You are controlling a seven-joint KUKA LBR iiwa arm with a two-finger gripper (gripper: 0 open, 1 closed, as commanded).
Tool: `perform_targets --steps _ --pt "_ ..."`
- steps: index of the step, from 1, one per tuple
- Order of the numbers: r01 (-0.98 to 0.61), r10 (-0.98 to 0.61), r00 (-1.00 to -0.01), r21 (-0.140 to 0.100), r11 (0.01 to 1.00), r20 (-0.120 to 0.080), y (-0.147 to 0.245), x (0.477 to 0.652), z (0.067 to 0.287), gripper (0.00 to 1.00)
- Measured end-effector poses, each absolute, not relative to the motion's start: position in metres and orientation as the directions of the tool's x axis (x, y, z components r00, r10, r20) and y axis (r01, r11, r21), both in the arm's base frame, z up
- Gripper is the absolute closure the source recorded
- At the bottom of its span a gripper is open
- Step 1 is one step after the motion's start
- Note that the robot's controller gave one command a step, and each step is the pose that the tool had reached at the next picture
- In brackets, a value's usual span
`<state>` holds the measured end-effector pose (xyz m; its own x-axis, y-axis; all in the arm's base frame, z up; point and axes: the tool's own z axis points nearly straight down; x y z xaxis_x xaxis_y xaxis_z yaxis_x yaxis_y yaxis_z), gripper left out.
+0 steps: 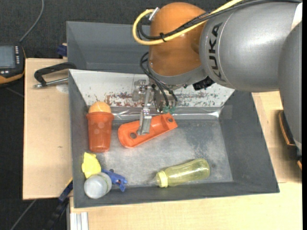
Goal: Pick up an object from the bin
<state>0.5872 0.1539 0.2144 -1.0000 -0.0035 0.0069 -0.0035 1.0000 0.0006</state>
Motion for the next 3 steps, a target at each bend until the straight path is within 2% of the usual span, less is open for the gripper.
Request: perform_targets --steps 1,2,3 --pt "-0.001 -0.001 -1.0 0.002 1.0 -0.002 0.153 0.589 0.22 0.0" --pt "-0.069 -0.069 -0.998 0.002 0.998 -0.001 0.134 0.585 0.143 0.0" --pt "-0.095 -0.095 -0.995 0.003 0.995 0.001 0.117 0.58 0.13 0.0"
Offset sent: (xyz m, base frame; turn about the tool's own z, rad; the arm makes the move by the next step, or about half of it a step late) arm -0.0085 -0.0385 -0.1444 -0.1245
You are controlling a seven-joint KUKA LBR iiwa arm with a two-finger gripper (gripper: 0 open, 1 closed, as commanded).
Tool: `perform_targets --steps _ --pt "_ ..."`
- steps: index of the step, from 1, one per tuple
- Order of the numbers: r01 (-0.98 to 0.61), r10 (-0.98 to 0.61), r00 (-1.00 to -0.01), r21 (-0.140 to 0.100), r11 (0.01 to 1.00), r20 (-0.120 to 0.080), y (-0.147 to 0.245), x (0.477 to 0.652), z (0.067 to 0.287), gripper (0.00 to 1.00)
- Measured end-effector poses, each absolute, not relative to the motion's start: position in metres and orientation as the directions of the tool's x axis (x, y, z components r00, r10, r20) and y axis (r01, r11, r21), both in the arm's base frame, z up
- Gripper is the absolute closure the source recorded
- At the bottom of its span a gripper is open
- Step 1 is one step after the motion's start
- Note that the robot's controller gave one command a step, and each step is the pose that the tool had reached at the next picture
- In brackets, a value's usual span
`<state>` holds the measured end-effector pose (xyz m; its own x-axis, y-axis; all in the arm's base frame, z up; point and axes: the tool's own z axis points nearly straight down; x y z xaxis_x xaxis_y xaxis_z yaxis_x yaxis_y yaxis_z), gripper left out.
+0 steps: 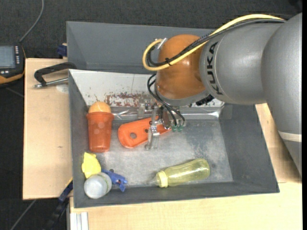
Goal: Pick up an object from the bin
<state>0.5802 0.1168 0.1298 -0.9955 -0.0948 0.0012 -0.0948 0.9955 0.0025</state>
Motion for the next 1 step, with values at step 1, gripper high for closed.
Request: perform_targets --steps 1 --pt "-0.098 -0.098 -0.995 0.004 0.995 -0.01 0.116 0.5883 0.1627 0.0"
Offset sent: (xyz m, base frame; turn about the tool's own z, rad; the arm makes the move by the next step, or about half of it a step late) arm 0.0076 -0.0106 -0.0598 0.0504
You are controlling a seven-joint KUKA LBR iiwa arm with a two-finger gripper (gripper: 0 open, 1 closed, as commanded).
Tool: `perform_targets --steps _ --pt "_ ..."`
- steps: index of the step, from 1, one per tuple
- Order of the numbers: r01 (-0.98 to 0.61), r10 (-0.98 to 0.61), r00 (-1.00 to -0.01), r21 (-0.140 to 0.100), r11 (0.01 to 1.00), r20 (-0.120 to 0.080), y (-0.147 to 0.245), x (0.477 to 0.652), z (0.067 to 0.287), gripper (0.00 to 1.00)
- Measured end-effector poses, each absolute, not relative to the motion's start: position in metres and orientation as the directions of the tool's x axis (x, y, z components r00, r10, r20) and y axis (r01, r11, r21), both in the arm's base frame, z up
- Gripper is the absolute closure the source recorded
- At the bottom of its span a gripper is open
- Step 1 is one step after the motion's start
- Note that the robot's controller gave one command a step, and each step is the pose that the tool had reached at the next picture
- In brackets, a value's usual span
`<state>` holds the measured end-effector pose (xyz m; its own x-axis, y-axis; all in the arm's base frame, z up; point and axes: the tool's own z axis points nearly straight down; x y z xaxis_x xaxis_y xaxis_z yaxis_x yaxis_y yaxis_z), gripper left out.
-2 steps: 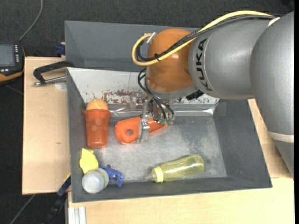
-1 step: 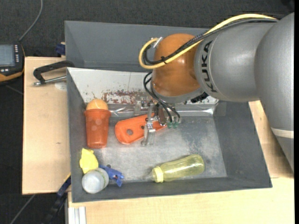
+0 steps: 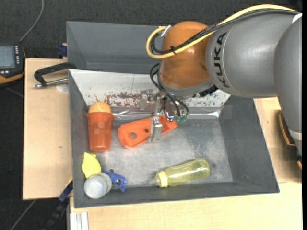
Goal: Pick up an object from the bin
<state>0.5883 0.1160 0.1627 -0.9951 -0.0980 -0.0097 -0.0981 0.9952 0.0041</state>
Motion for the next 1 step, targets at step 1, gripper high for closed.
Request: perform_targets --steps 1 --pt "-0.049 -0.049 -0.999 0.004 0.999 -0.003 0.109 0.5893 0.075 0.0"
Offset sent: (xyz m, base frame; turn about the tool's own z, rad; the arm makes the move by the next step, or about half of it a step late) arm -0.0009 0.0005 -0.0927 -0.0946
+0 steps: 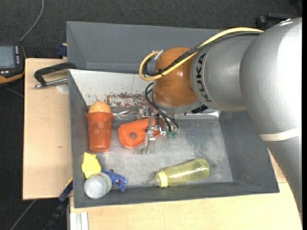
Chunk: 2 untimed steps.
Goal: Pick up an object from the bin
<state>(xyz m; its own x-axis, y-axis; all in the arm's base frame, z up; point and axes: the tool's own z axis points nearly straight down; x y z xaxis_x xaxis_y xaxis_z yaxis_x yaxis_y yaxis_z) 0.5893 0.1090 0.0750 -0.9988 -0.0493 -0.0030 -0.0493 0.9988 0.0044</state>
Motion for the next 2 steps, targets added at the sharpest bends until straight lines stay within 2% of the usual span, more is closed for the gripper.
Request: perform_targets --steps 1,2 --pt "-0.19 -0.189 -0.982 0.004 0.982 -0.014 0.1173 0.5883 0.07 1.0" --pt "-0.193 -0.193 -0.981 0.004 0.981 -0.016 0.118 0.5886 0.0715 1.0"
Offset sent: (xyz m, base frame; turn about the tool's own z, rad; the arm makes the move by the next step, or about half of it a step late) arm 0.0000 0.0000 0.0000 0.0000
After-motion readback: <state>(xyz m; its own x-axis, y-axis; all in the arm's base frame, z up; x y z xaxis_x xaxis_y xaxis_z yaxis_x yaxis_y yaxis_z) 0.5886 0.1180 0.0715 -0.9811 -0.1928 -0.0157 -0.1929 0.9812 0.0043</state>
